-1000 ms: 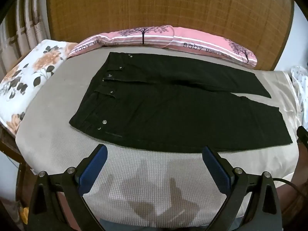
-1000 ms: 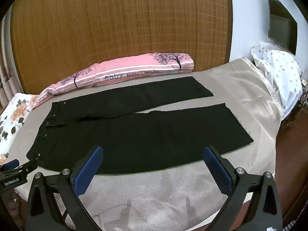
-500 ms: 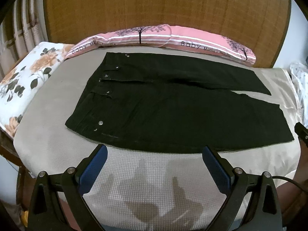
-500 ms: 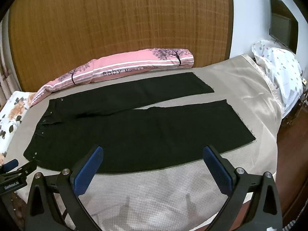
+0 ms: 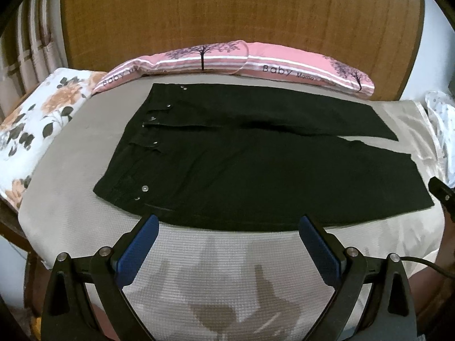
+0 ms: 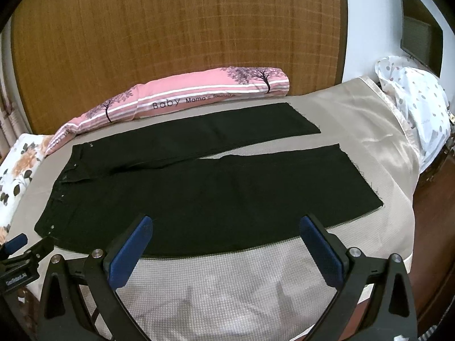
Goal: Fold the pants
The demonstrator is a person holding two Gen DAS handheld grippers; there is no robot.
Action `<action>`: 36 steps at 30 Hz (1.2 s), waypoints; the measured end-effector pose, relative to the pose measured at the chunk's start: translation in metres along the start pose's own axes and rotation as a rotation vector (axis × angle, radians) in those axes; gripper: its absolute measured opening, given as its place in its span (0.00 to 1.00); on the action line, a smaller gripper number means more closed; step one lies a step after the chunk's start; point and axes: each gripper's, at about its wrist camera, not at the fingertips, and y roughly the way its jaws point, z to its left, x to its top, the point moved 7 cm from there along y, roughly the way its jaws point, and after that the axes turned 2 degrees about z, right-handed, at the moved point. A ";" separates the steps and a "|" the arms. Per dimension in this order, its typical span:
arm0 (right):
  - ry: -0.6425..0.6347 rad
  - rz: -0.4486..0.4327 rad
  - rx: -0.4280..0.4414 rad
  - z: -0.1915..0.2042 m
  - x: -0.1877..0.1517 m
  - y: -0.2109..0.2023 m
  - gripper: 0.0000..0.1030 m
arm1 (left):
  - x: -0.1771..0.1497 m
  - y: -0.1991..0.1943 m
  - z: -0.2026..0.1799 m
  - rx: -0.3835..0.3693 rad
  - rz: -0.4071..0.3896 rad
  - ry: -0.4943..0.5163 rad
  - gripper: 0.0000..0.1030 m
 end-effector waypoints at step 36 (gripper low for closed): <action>-0.001 0.000 -0.003 0.005 0.007 0.007 0.99 | -0.005 0.024 0.010 0.070 0.098 -0.012 0.95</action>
